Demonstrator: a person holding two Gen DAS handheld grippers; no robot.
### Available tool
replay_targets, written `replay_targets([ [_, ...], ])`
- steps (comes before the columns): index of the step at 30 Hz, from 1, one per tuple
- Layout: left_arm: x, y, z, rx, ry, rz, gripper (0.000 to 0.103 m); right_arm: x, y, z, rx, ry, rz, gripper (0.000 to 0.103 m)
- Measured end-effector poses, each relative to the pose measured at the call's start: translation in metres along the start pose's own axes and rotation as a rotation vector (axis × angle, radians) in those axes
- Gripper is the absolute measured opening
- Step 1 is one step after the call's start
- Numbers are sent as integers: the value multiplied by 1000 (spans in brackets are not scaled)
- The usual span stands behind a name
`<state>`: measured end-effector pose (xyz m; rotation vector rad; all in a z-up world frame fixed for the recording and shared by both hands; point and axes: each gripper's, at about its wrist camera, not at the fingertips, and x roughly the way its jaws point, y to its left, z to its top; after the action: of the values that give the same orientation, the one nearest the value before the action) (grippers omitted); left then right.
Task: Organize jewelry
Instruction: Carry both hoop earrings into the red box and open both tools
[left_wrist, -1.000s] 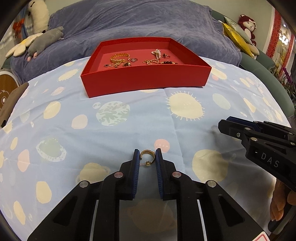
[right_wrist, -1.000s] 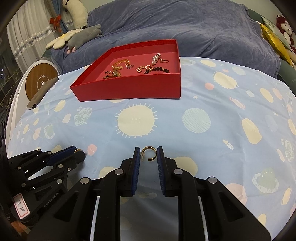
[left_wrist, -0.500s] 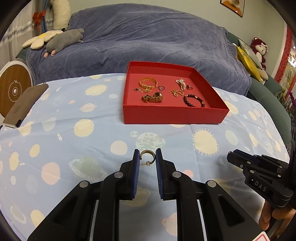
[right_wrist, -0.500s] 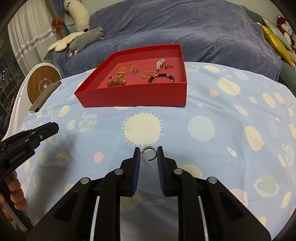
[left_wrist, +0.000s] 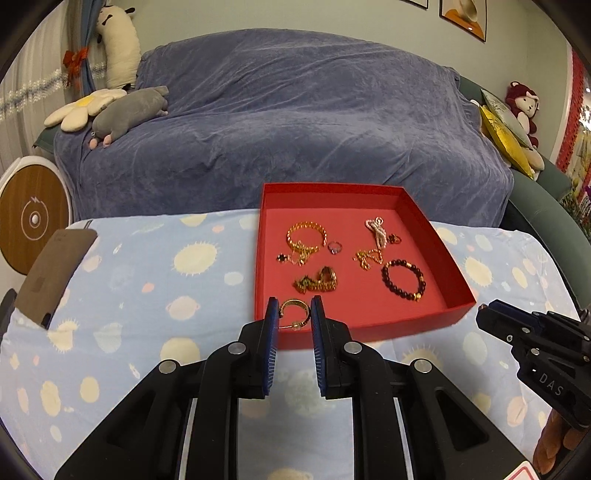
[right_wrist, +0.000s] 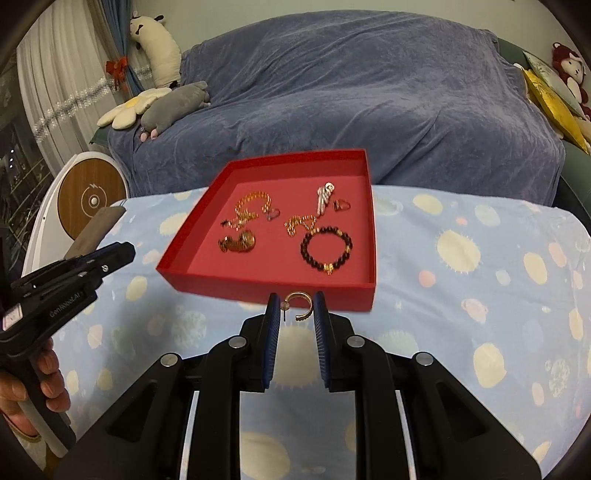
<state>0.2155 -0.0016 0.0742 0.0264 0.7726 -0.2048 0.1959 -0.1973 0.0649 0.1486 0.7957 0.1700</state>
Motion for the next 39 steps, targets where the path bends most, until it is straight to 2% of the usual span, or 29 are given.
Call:
replay_targets([
  [7, 58, -2, 34, -2, 22, 39, 15, 49, 3, 45, 13, -11, -12, 18],
  [16, 112, 2, 48, -12, 53, 69, 15, 100, -7, 62, 49, 19, -18, 18],
  [25, 131, 2, 51, 0, 60, 70, 15, 124, -10, 65, 36, 38, -30, 18],
  [39, 144, 1, 51, 3, 73, 82, 15, 140, -5, 68, 12, 51, -44, 18],
])
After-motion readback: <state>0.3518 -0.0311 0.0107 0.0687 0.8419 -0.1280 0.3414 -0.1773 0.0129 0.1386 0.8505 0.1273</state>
